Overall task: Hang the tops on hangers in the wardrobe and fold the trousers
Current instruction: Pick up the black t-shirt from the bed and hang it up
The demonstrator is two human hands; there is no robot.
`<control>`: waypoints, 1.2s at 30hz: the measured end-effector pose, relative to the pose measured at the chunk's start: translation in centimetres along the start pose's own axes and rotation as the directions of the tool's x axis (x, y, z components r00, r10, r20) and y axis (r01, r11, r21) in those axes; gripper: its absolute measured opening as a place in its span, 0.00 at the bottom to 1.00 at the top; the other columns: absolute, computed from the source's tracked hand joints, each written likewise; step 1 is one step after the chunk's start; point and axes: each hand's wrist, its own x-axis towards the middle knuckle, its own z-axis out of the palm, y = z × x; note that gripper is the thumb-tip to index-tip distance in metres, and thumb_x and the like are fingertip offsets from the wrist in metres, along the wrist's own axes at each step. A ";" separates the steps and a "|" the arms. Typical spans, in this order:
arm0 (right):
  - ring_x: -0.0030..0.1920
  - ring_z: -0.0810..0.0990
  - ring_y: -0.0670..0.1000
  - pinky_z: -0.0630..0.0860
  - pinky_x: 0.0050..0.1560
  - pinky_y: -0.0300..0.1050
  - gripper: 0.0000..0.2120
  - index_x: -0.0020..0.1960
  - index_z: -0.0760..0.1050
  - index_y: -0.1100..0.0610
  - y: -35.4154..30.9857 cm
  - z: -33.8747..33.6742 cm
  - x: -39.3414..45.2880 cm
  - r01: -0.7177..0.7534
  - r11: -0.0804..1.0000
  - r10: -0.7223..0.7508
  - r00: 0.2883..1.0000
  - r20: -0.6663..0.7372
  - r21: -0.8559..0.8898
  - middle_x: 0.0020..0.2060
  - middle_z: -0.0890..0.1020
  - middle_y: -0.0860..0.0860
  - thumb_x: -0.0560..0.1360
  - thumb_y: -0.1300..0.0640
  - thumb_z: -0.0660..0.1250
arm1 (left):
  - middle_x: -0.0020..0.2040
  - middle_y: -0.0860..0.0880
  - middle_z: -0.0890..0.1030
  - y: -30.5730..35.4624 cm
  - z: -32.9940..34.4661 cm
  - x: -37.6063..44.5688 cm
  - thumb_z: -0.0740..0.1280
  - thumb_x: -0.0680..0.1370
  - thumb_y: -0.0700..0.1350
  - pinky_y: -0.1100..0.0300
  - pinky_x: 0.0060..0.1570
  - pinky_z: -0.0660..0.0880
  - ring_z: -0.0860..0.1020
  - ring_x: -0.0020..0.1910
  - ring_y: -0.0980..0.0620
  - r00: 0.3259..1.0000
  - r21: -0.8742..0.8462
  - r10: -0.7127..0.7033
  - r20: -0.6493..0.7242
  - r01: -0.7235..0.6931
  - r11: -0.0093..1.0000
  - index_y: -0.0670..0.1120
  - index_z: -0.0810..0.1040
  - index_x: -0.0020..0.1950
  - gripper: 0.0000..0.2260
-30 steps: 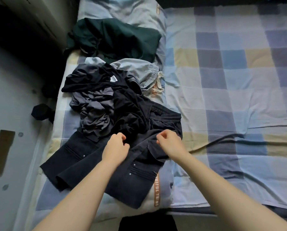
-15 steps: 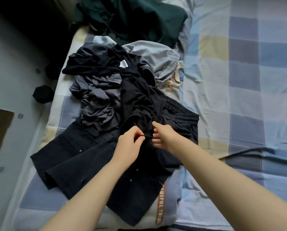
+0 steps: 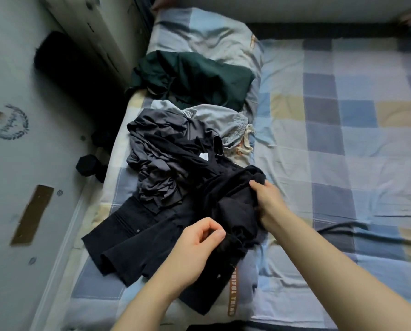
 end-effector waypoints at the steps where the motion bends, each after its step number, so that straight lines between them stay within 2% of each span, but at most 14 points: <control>1: 0.40 0.79 0.54 0.74 0.41 0.45 0.07 0.48 0.78 0.55 -0.9 -0.2 -1.4 0.062 0.998 -0.062 0.998 0.000 -0.009 0.41 0.81 0.55 0.78 0.62 0.61 | 0.33 0.53 0.73 0.0 -0.1 -0.5 0.64 0.80 0.47 0.67 0.37 0.69 0.71 0.34 0.58 0.999 0.022 -0.019 -0.039 0.020 1.000 0.51 0.77 0.40 0.09; 4: 0.38 0.80 0.50 0.74 0.36 0.42 0.09 0.47 0.77 0.54 -3.3 -1.1 -6.7 0.207 0.978 -0.207 0.977 0.054 0.013 0.40 0.81 0.53 0.79 0.62 0.59 | 0.32 0.54 0.70 0.6 -1.3 -2.5 0.62 0.81 0.49 0.69 0.34 0.67 0.68 0.32 0.58 0.982 0.038 -0.052 -0.183 0.060 0.997 0.52 0.74 0.39 0.11; 7: 0.44 0.83 0.50 0.77 0.39 0.44 0.09 0.53 0.78 0.54 -5.2 -3.0 -12.5 0.323 0.946 -0.325 0.942 0.080 0.033 0.45 0.84 0.53 0.80 0.61 0.59 | 0.37 0.47 0.73 1.5 -3.1 -4.7 0.62 0.81 0.50 0.56 0.42 0.70 0.71 0.38 0.51 0.956 -0.033 -0.076 -0.284 0.070 0.997 0.50 0.76 0.41 0.11; 9: 0.44 0.82 0.50 0.78 0.43 0.47 0.10 0.51 0.79 0.52 -6.6 -4.5 -16.4 0.434 0.901 -0.433 0.901 0.018 -0.013 0.46 0.84 0.54 0.80 0.62 0.60 | 0.37 0.46 0.73 2.3 -4.6 -6.5 0.63 0.80 0.53 0.52 0.40 0.68 0.71 0.37 0.49 0.946 -0.039 -0.080 -0.315 0.072 0.997 0.48 0.76 0.41 0.13; 13: 0.41 0.82 0.47 0.79 0.45 0.49 0.12 0.46 0.80 0.49 -8.8 -6.5 -23.6 0.572 0.805 -0.583 0.812 -0.028 -0.161 0.39 0.85 0.48 0.79 0.62 0.61 | 0.31 0.52 0.75 4.5 -7.6 -9.9 0.68 0.68 0.68 0.62 0.36 0.69 0.73 0.32 0.57 0.951 0.106 0.013 -0.310 0.021 0.994 0.49 0.78 0.37 0.22; 15: 0.39 0.82 0.49 0.79 0.43 0.51 0.11 0.46 0.79 0.48 -9.3 -6.9 -26.8 0.602 0.779 -0.616 0.787 -0.035 -0.178 0.36 0.84 0.49 0.79 0.61 0.62 | 0.36 0.56 0.81 5.9 -8.8 -11.0 0.70 0.60 0.71 0.63 0.40 0.72 0.77 0.37 0.60 0.963 0.275 0.060 -0.264 0.015 0.961 0.53 0.79 0.40 0.23; 17: 0.36 0.82 0.51 0.80 0.38 0.53 0.06 0.51 0.75 0.50 -9.6 -7.1 -29.7 0.617 0.772 -0.631 0.773 -0.066 -0.152 0.34 0.84 0.52 0.79 0.60 0.63 | 0.45 0.60 0.80 7.4 -9.8 -11.8 0.75 0.59 0.69 0.60 0.46 0.73 0.78 0.47 0.58 0.976 0.541 0.106 -0.189 0.014 0.841 0.59 0.75 0.53 0.28; 19: 0.34 0.83 0.50 0.80 0.30 0.47 0.08 0.53 0.69 0.50 -9.7 -7.3 -31.8 0.636 0.766 -0.643 0.757 -0.113 -0.097 0.33 0.83 0.52 0.78 0.62 0.64 | 0.47 0.58 0.79 8.5 -10.5 -12.2 0.74 0.61 0.67 0.57 0.46 0.75 0.79 0.50 0.53 0.985 0.752 0.140 -0.104 -0.014 0.659 0.64 0.69 0.62 0.32; 22: 0.32 0.80 0.53 0.80 0.31 0.46 0.14 0.53 0.70 0.44 -9.5 -7.6 -34.8 0.690 0.715 -0.699 0.707 -0.107 -0.108 0.28 0.78 0.52 0.78 0.64 0.62 | 0.44 0.53 0.83 10.1 -11.0 -12.7 0.71 0.68 0.61 0.53 0.47 0.78 0.81 0.48 0.50 0.976 0.856 0.202 -0.079 -0.037 0.516 0.57 0.80 0.52 0.16; 24: 0.34 0.79 0.56 0.81 0.34 0.47 0.14 0.48 0.78 0.47 -9.0 -7.9 -36.6 0.704 0.697 -0.716 0.694 -0.079 -0.139 0.32 0.77 0.58 0.79 0.65 0.60 | 0.40 0.53 0.82 11.1 -11.2 -13.1 0.71 0.71 0.57 0.53 0.45 0.78 0.81 0.45 0.49 0.967 0.840 0.236 -0.093 -0.051 0.541 0.53 0.81 0.42 0.09; 27: 0.38 0.81 0.54 0.79 0.37 0.43 0.17 0.43 0.83 0.52 -8.0 -8.8 -38.4 0.693 0.708 -0.707 0.698 -0.116 -0.138 0.39 0.80 0.58 0.80 0.65 0.59 | 0.38 0.54 0.75 12.1 -11.1 -13.8 0.73 0.72 0.53 0.57 0.39 0.70 0.76 0.40 0.51 0.965 0.785 0.259 -0.037 -0.132 0.605 0.53 0.75 0.33 0.11; 29: 0.40 0.82 0.53 0.79 0.39 0.41 0.15 0.43 0.83 0.53 -7.1 -9.5 -39.3 0.675 0.732 -0.680 0.713 -0.171 -0.097 0.42 0.82 0.57 0.79 0.65 0.60 | 0.41 0.52 0.72 12.5 -10.9 -14.5 0.75 0.71 0.50 0.59 0.40 0.68 0.74 0.41 0.52 0.964 0.709 0.264 0.026 -0.204 0.675 0.53 0.76 0.35 0.10; 32: 0.41 0.83 0.51 0.79 0.40 0.38 0.13 0.46 0.82 0.53 -6.0 -10.8 -40.4 0.648 0.758 -0.641 0.725 -0.251 -0.065 0.44 0.83 0.58 0.76 0.68 0.63 | 0.44 0.51 0.80 13.6 -10.1 -16.0 0.76 0.71 0.48 0.57 0.45 0.74 0.80 0.43 0.52 0.949 0.493 0.274 0.159 -0.317 0.810 0.48 0.83 0.41 0.06; 36: 0.45 0.82 0.51 0.80 0.45 0.41 0.13 0.58 0.78 0.56 -3.6 -12.6 -41.5 0.594 0.791 -0.606 0.731 -0.312 -0.144 0.45 0.81 0.54 0.74 0.65 0.68 | 0.41 0.49 0.86 16.3 -7.6 -19.2 0.75 0.68 0.61 0.65 0.37 0.77 0.84 0.39 0.52 0.920 0.180 0.250 0.301 -0.312 0.933 0.52 0.84 0.45 0.14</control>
